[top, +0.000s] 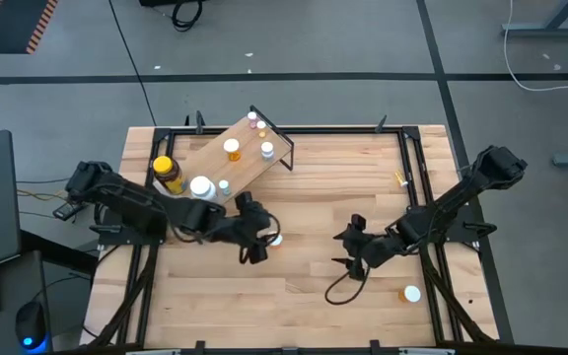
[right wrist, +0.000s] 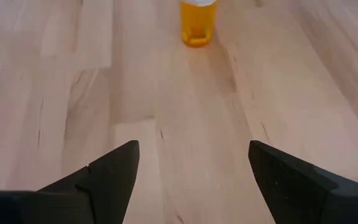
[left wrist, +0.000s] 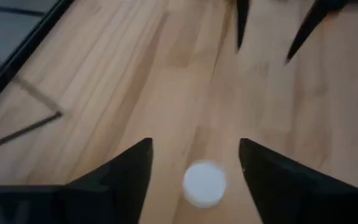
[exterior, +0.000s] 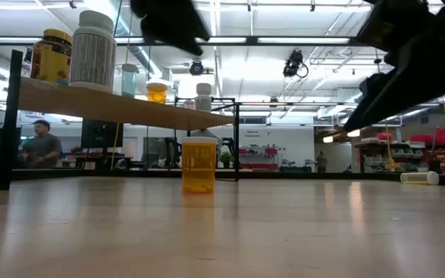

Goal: Pick and place medicine bottles onto shelf by color
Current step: Put the top orange pill bottle on the shelf

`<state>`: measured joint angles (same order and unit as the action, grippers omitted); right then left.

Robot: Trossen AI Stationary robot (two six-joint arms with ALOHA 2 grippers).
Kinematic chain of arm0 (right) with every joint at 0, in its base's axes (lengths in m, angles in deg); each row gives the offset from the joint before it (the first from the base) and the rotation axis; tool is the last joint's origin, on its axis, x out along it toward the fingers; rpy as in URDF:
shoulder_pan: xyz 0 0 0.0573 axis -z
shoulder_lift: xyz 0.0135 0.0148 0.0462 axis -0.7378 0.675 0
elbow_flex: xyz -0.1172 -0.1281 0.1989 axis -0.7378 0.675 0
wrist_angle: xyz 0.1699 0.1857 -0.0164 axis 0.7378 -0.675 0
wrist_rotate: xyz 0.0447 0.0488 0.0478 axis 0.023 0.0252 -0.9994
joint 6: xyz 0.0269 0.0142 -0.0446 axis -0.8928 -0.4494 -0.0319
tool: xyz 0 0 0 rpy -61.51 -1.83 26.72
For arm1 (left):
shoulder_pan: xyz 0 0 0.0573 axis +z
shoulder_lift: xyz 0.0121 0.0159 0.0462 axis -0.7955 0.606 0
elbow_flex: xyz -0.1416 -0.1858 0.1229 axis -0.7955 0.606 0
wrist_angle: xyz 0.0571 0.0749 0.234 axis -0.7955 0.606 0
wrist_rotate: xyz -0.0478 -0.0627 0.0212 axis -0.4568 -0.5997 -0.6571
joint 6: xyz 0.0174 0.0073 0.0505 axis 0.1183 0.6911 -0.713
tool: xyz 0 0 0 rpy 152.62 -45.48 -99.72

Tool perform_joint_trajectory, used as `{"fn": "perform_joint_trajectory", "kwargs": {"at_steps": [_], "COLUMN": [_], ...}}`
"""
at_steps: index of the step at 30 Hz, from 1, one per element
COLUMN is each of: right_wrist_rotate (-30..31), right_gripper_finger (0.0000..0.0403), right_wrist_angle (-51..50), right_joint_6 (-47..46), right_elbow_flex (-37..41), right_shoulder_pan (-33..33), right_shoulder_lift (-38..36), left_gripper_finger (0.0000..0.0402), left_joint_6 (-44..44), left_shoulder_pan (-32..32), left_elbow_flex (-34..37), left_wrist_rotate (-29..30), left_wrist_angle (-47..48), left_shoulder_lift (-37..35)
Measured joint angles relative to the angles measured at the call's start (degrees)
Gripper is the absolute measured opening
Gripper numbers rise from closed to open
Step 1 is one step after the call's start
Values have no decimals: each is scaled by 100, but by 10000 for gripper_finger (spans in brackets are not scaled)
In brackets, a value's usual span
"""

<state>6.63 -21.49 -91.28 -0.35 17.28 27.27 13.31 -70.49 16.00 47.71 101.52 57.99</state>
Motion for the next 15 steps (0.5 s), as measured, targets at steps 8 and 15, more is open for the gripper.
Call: {"fn": "perform_joint_trajectory", "kwargs": {"at_steps": [8, 15], "right_wrist_rotate": [379, 1263], "right_gripper_finger": [310, 310], "right_wrist_angle": [1, 99], "right_joint_6": [758, 1020], "right_elbow_flex": [208, 486], "right_shoulder_pan": [31, 44], "right_shoulder_lift": [0, 0], "left_gripper_finger": [329, 336], "left_joint_6": [215, 775], "left_shoulder_pan": [501, 910], "left_elbow_flex": [-1699, -3206], "left_wrist_rotate": [-399, -1466], "left_wrist_angle": [1704, 3572], "left_shoulder_lift": [1057, 2405]}}
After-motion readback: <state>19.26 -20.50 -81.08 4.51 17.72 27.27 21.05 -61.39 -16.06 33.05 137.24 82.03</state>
